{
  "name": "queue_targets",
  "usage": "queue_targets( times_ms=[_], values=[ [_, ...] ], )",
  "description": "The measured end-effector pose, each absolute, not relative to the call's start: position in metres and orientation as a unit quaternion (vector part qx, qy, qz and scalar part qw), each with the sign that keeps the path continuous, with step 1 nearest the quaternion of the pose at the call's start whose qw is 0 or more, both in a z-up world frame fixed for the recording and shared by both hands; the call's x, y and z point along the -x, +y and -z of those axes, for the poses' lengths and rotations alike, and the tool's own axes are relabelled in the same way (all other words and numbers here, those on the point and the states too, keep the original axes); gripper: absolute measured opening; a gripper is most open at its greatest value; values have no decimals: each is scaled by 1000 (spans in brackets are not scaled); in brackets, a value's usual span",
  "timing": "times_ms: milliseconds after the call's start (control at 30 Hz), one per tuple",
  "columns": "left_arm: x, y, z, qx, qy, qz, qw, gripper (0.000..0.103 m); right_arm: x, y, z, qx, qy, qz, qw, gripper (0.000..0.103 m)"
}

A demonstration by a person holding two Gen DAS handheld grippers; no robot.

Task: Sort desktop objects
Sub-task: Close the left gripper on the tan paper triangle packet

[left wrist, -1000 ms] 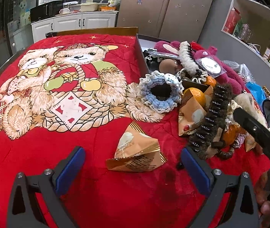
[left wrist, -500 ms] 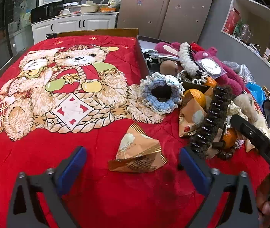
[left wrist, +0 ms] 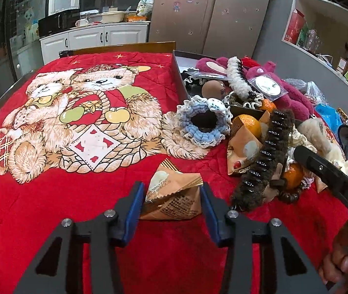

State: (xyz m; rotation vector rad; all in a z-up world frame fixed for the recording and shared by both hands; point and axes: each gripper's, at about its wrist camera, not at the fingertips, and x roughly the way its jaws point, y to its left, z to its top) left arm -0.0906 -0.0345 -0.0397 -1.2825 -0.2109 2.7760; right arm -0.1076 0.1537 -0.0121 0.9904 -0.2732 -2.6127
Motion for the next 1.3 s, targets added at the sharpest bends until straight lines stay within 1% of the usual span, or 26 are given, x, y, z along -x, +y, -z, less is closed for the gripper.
queue_targets(
  times_ms=[267,833,1000,1167,1233,1300],
  values=[
    [86,-32,37,409,-65,-909,48,46,107,155,11,-345,-100,917,170,15],
    [81,-31,32,387,-72,-917,65,46,89,162,-3,-300,-116,931,173,15],
    [79,-31,30,381,-73,-920,66,46,85,163,-11,-289,-112,937,162,15],
    [71,-33,23,353,-80,-929,81,46,84,165,-17,-280,-113,942,147,15],
    [69,-31,20,343,-79,-932,87,42,83,167,-20,-277,-114,943,145,15],
    [68,-30,19,343,-77,-932,91,42,82,168,-22,-275,-114,944,144,15]
  ],
)
